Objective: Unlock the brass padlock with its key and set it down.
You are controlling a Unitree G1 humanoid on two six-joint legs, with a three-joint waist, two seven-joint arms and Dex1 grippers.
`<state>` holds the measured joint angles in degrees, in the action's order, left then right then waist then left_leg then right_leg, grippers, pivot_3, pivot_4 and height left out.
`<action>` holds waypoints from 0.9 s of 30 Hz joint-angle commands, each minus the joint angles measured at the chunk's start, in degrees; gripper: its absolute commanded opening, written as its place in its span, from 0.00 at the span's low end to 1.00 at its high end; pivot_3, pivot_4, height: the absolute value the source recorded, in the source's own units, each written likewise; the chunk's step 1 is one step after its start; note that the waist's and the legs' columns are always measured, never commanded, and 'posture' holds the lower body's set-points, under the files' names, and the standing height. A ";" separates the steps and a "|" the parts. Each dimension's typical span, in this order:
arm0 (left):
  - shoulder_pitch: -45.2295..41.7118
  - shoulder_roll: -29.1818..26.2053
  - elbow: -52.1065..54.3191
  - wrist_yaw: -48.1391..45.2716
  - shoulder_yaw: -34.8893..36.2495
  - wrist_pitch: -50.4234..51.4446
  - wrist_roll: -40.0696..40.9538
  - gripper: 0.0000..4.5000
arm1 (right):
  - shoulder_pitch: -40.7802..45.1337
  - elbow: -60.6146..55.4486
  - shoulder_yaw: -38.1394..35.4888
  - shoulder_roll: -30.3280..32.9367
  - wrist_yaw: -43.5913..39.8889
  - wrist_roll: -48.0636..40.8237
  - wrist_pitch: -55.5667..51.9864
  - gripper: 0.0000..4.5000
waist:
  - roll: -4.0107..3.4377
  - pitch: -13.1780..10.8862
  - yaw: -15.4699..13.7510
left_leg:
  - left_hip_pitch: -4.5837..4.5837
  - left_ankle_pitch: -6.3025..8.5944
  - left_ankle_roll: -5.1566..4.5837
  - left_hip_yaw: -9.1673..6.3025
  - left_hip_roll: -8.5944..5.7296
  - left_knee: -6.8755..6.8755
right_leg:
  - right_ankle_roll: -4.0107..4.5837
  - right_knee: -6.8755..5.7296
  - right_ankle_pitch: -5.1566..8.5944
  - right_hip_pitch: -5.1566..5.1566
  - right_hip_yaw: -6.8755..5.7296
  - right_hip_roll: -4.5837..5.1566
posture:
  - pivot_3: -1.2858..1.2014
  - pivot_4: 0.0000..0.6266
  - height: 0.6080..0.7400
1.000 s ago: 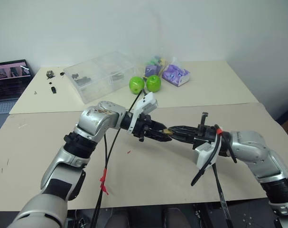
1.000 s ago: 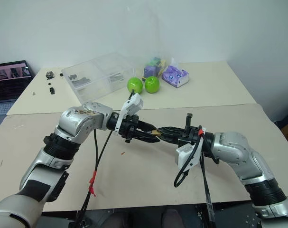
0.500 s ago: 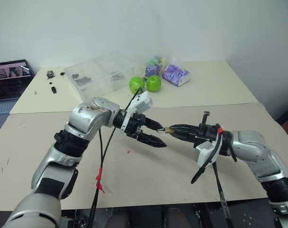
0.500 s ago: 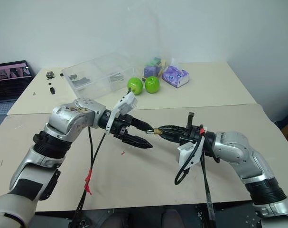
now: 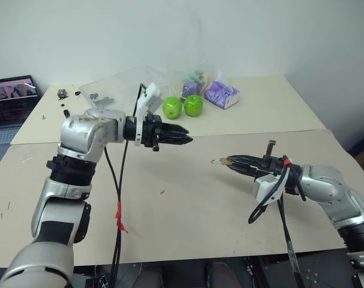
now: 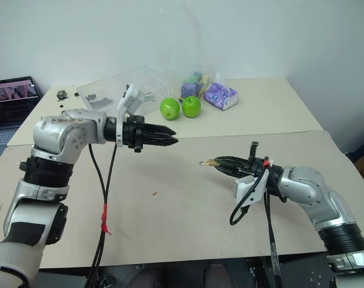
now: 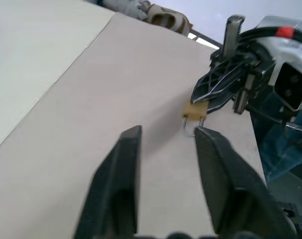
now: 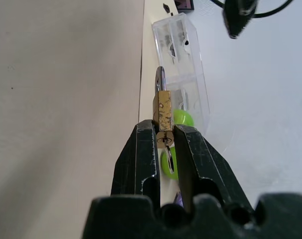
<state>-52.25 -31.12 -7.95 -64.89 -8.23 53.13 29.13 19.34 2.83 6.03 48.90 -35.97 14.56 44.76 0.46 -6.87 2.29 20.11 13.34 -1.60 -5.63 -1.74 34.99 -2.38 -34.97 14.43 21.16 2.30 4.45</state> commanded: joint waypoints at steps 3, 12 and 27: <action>0.56 1.91 2.61 2.75 0.69 -1.24 0.12 0.00 | 1.68 -1.92 -1.91 0.38 1.12 -0.76 0.37 0.03 | 0.00 0.00 -0.22 | 0.01 0.00 0.00 0.00 -0.02 0.02 | -0.01 0.00 0.00 0.00 0.00 0.02 | 0.52 0.24 1.00; 2.79 7.23 6.97 7.28 -1.16 -1.19 0.23 0.00 | 1.80 -3.80 -1.86 -0.49 1.24 -0.83 -1.16 0.03 | 0.01 0.00 -0.28 | 0.04 0.00 0.00 0.00 -0.06 0.04 | -0.02 0.00 -0.01 0.00 0.04 0.04 | 0.52 0.24 1.00; 5.02 9.08 9.53 9.96 -3.54 -1.94 -0.02 0.00 | 2.85 -4.69 -1.89 -0.53 0.98 -1.47 -2.10 0.03 | 0.01 0.00 -0.25 | 0.02 0.00 0.00 0.01 -0.07 0.03 | -0.02 0.01 -0.01 -0.01 0.07 0.05 | 0.52 0.24 1.00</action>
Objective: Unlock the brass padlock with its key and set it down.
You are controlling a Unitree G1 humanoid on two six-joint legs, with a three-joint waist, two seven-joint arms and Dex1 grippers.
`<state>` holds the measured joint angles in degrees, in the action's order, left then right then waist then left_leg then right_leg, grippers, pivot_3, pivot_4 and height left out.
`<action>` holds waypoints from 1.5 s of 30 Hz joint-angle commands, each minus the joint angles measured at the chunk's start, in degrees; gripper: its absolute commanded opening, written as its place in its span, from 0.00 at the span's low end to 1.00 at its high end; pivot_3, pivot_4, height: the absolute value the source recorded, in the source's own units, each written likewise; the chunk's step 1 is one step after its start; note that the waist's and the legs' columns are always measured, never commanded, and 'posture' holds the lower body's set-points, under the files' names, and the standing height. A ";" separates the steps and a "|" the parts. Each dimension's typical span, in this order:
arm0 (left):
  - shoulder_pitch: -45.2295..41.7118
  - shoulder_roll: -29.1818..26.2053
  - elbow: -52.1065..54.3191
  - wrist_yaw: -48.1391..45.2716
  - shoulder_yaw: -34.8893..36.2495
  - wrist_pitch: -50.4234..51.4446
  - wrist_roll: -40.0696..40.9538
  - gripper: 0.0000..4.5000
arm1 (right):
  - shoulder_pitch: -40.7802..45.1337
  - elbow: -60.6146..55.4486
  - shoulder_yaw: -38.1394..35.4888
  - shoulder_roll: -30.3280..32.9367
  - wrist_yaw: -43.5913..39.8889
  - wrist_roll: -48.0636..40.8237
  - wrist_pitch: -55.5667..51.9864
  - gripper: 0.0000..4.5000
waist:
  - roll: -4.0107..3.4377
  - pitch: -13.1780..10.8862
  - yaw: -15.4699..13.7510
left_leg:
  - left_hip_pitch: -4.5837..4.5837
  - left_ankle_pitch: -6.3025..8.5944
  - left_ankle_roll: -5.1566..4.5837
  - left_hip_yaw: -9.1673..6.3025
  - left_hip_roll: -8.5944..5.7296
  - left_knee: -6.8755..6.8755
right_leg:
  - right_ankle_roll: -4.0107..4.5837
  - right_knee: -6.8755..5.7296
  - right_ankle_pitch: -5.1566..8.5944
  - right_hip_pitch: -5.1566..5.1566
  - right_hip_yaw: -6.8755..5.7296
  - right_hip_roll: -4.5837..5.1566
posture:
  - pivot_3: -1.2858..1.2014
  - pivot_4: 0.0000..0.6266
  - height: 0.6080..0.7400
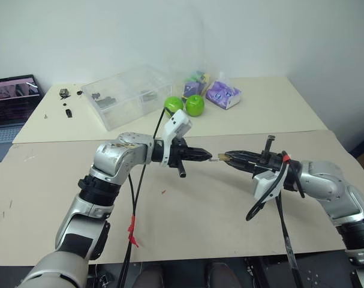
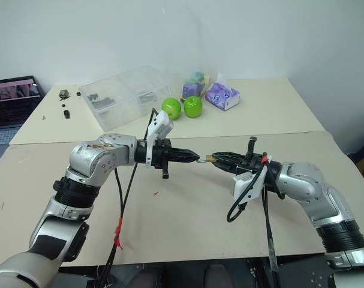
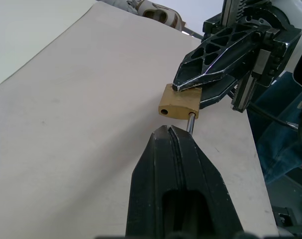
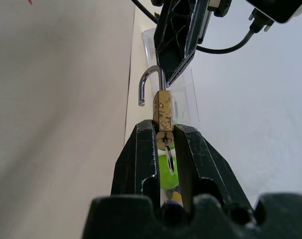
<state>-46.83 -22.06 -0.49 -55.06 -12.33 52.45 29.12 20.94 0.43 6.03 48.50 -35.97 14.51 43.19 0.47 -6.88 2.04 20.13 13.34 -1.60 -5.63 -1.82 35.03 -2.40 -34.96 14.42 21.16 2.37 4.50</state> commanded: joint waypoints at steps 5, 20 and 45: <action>-0.32 0.22 2.25 0.56 0.47 -1.22 0.08 0.00 | 1.60 -2.98 -1.86 -0.22 0.81 -1.86 -1.01 0.03 | 0.00 0.00 0.02 | 0.00 0.00 0.00 0.00 0.00 0.00 | 0.00 0.00 0.00 0.00 0.00 0.00 | 0.52 0.24 1.00; -0.43 0.94 2.34 1.38 0.38 -1.12 0.28 0.00 | 2.80 -3.42 -1.58 -0.46 0.46 -2.50 -2.23 0.03 | 0.00 0.00 -0.07 | 0.00 0.00 0.00 0.00 -0.01 0.00 | 0.00 0.00 0.00 0.00 0.00 0.01 | 0.52 0.24 1.00; -0.63 -0.75 2.21 2.35 1.52 -1.58 -0.03 0.00 | 8.33 3.91 0.94 -1.77 0.54 -0.68 1.24 0.03 | 0.00 0.00 0.10 | 0.00 0.00 0.01 0.00 -0.03 -0.01 | 0.00 0.01 0.00 0.00 0.01 0.03 | 0.52 0.24 1.00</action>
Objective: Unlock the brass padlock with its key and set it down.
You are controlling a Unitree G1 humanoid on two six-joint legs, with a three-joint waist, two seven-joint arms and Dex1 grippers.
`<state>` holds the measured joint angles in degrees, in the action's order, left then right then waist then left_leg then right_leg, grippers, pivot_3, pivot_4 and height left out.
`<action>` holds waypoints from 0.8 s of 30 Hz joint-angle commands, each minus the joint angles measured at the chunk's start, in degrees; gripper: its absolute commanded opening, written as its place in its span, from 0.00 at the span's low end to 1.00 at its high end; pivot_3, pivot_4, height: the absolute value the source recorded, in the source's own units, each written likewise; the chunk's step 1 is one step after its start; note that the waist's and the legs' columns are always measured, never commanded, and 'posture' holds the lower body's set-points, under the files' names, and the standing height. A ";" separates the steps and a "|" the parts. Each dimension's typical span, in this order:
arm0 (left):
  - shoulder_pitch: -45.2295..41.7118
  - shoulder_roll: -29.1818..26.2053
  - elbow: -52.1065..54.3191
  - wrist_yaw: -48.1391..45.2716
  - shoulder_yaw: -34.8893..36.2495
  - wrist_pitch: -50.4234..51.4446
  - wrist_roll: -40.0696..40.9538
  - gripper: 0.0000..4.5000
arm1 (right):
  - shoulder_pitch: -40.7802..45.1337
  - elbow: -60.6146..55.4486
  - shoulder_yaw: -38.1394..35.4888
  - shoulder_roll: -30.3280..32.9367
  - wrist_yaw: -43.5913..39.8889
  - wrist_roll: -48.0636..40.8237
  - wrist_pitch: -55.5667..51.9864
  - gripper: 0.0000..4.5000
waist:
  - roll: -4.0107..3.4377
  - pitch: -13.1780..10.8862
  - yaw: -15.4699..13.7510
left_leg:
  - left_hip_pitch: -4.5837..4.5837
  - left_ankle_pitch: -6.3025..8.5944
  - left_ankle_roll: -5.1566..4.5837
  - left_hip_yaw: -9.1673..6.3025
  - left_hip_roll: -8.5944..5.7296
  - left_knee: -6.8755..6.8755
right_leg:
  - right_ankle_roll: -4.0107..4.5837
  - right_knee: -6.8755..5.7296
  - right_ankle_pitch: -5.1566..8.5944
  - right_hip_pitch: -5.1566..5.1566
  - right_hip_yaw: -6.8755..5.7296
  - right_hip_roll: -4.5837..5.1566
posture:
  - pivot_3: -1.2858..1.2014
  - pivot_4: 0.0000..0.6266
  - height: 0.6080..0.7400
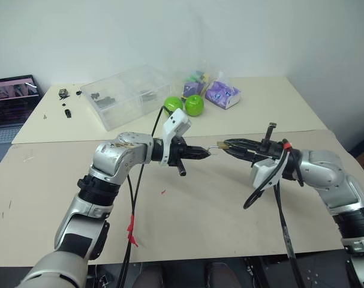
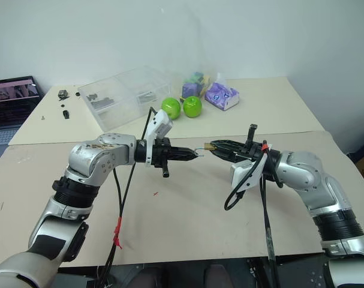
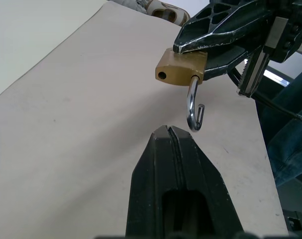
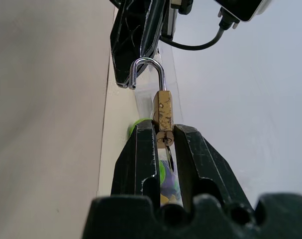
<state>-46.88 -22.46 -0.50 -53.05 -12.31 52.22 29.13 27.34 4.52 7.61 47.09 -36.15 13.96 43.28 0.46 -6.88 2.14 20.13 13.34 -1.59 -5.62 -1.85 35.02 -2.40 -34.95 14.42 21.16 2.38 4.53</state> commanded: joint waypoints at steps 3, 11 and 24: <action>-0.43 -0.35 2.37 0.85 1.77 -1.29 0.05 0.00 | 2.47 0.39 -0.17 -0.79 0.83 0.17 1.49 0.03 | 0.00 0.00 -0.03 | 0.00 0.00 0.00 0.00 0.00 -0.01 | 0.00 0.00 0.00 0.00 -0.01 0.00 | 0.52 0.24 1.00; -0.60 0.44 2.41 1.82 1.94 -1.17 0.53 0.00 | 3.22 1.71 0.38 -1.34 0.92 0.74 2.11 0.03 | 0.00 0.00 -0.05 | 0.00 0.00 0.01 0.00 -0.01 -0.01 | 0.00 0.01 0.00 0.00 -0.01 0.02 | 0.52 0.24 1.00; -0.32 -1.61 1.80 1.87 3.09 -1.31 0.34 0.00 | 2.43 3.47 -0.40 -0.90 1.38 1.77 3.43 0.03 | 0.00 0.00 0.08 | 0.00 -0.01 0.01 0.00 -0.01 -0.01 | 0.00 0.00 0.00 0.00 0.00 0.02 | 0.52 0.24 1.00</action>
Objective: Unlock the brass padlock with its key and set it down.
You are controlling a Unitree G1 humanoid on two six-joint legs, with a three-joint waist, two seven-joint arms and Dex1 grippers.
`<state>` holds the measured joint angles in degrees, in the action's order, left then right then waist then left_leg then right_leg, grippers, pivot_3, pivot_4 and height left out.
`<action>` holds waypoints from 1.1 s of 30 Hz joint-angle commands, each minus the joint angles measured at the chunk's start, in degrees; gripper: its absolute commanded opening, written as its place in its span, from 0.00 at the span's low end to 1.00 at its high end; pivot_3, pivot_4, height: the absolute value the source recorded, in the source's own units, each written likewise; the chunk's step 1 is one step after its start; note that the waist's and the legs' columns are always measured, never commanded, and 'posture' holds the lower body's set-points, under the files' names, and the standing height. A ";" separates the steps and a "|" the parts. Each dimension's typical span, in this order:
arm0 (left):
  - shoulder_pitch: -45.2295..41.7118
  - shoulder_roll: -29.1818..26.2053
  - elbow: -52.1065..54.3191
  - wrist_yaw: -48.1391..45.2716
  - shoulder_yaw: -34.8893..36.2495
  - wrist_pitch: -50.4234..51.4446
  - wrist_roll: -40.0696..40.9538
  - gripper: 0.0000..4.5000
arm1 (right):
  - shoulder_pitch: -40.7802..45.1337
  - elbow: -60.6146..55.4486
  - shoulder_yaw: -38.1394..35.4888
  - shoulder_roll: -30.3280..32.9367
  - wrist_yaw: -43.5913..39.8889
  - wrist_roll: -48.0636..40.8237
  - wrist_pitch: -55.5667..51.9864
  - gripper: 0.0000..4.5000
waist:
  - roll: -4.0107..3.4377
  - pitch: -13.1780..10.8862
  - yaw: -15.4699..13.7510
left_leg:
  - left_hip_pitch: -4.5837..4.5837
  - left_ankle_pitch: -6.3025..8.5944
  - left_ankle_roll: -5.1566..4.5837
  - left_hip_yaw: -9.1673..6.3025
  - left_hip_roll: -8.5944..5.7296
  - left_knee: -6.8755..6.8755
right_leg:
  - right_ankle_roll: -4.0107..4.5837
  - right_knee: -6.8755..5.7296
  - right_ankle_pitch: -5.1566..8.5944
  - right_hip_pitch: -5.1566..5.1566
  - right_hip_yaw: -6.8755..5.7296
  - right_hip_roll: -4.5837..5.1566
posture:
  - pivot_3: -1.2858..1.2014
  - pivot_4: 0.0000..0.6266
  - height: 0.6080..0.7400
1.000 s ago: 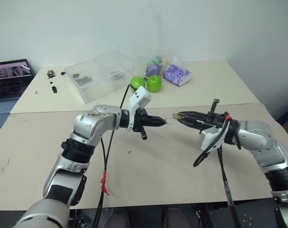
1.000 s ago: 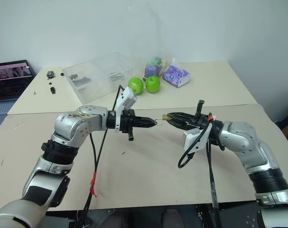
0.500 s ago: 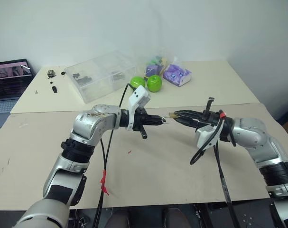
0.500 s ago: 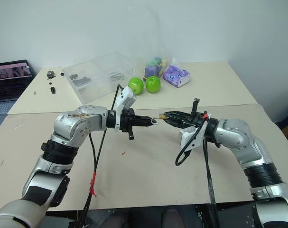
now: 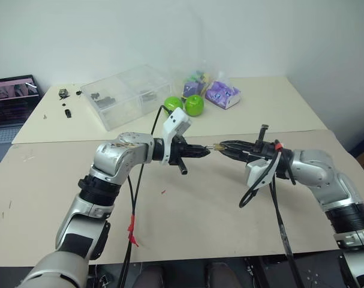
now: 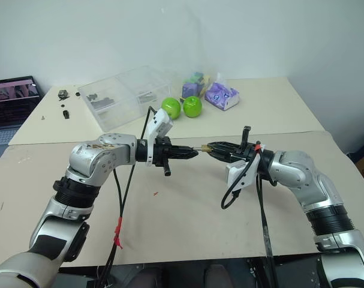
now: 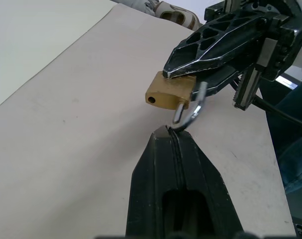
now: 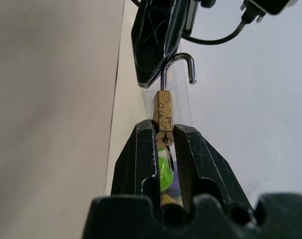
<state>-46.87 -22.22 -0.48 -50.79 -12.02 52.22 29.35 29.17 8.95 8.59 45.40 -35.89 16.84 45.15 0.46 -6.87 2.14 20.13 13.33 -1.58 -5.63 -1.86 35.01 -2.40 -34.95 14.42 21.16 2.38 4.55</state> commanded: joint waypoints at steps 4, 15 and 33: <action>0.56 -5.94 0.34 -1.60 3.33 -2.91 -1.43 0.00 | 0.06 -1.24 -1.95 1.73 0.72 -2.03 1.90 0.03 | 0.00 0.00 0.21 | -0.01 0.00 0.00 0.00 0.01 -0.03 | 0.00 0.00 0.00 0.02 0.01 -0.02 | 0.52 0.24 1.00; 5.48 -13.83 2.00 -2.04 6.34 -3.34 -2.32 0.15 | 0.09 -2.32 0.75 -2.69 1.06 -1.69 -0.28 0.03 | -0.01 0.00 0.15 | -0.02 0.00 0.00 -0.03 0.01 -0.05 | 0.00 -0.01 0.00 0.03 0.01 -0.01 | 0.52 0.24 1.00; 14.81 -29.81 8.45 -12.74 11.79 -18.47 -5.56 0.99 | 3.80 6.52 9.47 -14.20 -1.76 0.11 -4.13 0.03 | -0.02 -0.01 0.05 | -0.06 0.02 0.12 -0.08 0.15 -0.17 | 0.04 -0.05 -0.02 0.16 0.04 -0.11 | 0.52 0.24 1.00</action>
<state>-30.98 -51.69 7.95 -62.68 -1.49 36.85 24.41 31.05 15.23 18.21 31.69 -37.61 17.45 41.12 0.45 -6.88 2.19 20.08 13.35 -1.44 -5.70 -1.72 34.84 -2.36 -34.99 14.40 21.31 2.38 4.46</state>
